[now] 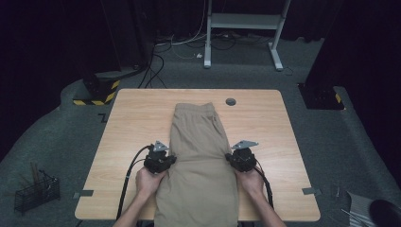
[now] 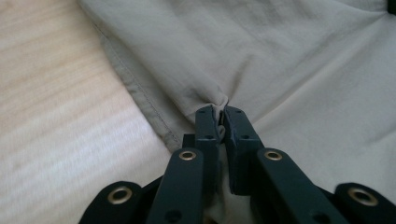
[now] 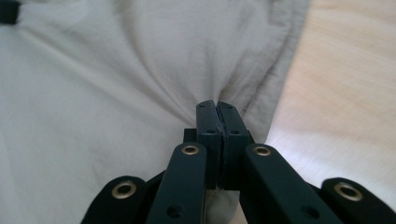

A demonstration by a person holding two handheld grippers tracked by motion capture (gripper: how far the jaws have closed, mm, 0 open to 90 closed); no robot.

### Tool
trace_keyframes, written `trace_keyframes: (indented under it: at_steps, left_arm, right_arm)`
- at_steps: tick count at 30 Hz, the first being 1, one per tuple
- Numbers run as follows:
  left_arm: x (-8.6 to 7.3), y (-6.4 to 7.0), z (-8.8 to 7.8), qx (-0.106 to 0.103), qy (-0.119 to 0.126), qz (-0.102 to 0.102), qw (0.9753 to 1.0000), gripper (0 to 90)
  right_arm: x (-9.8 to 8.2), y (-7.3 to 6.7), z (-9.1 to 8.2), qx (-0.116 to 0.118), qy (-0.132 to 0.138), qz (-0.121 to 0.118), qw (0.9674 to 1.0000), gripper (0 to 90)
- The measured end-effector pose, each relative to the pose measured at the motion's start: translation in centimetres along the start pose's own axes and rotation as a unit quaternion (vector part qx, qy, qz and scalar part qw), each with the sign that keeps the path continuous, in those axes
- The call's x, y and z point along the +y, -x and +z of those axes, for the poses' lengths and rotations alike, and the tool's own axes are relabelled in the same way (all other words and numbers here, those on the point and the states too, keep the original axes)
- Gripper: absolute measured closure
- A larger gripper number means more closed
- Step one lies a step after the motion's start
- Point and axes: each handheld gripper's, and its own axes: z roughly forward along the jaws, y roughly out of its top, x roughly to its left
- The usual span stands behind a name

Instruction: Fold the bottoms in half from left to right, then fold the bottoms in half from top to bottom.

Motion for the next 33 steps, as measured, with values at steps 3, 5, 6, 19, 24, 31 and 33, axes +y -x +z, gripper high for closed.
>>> trace_keyframes:
  at_steps: [3, 5, 6, 19, 24, 31, 33]
  left_arm:
    - [0.2, -0.1, -0.4, 0.007, 0.015, -0.007, 0.9998, 73.9]
    - [0.5, -0.6, -0.4, 0.011, 0.032, -0.028, 0.999, 63.2]
    - [0.8, -0.8, -0.1, 0.018, 0.034, -0.033, 0.9987, 58.9]
    - [1.0, -1.6, 1.5, 0.018, 0.024, -0.043, 0.9986, 82.9]
    - [0.7, -0.9, 0.9, 0.018, 0.015, -0.025, 0.9994, 84.6]
    - [0.6, -1.4, 0.3, 0.016, 0.033, -0.041, 0.9985, 63.0]
    - [0.9, -1.5, 0.5, 0.019, 0.039, -0.048, 0.9979, 58.3]
  right_arm:
    - [0.0, -0.5, -0.5, -0.004, 0.004, -0.01, 0.9999, 80.8]
    - [0.5, -0.2, -0.5, -0.008, 0.017, 0.007, 0.9998, 70.1]
    - [0.7, 0.0, -0.3, -0.012, 0.023, 0.015, 0.9996, 66.6]
    - [1.3, 1.0, 1.6, -0.025, 0.015, 0.028, 0.9992, 89.1]
    - [1.0, 0.7, 1.0, -0.021, 0.014, 0.013, 0.9996, 88.3]
    - [0.8, 0.4, 0.0, -0.012, 0.022, 0.019, 0.9995, 71.7]
    - [0.9, 0.7, 0.1, -0.011, 0.028, 0.028, 0.9991, 69.2]
